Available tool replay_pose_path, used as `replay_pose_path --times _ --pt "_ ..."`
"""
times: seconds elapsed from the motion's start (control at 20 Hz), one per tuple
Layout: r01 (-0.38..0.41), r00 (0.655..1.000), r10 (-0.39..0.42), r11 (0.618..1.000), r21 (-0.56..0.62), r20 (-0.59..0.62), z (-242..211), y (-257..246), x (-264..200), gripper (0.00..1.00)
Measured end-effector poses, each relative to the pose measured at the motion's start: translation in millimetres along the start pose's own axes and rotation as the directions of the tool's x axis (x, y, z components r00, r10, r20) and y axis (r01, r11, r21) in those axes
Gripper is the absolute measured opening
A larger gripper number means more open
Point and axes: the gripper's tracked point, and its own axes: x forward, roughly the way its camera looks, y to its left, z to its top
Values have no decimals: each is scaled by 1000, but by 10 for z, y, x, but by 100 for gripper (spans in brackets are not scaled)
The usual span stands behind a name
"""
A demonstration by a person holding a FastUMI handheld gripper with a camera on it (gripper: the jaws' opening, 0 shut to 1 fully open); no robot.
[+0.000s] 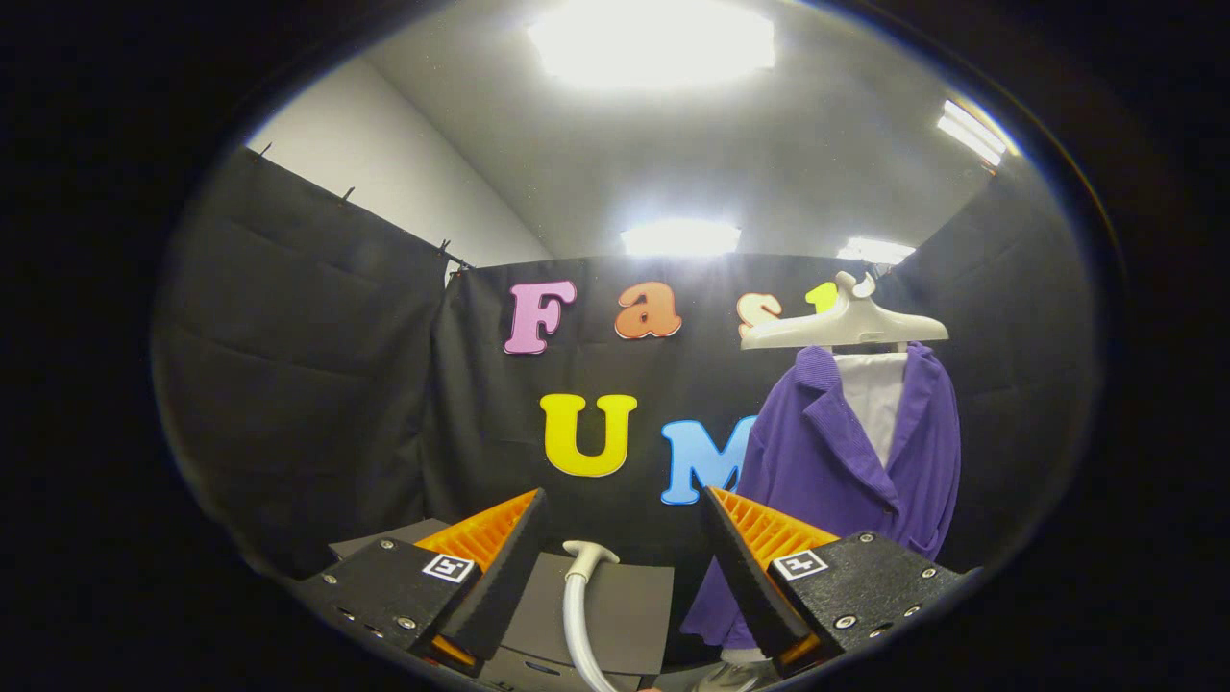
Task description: Iron the clothes twice with a garment steamer, once on the left side and once on the right side.
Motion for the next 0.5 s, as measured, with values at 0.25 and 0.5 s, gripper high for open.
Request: replay_pose_path --times 0.25,0.5 --pt "-64 989 70 996 55 -128 -175 94 676 96" --pt "-86 970 109 990 112 -218 -449 100 1308 96"
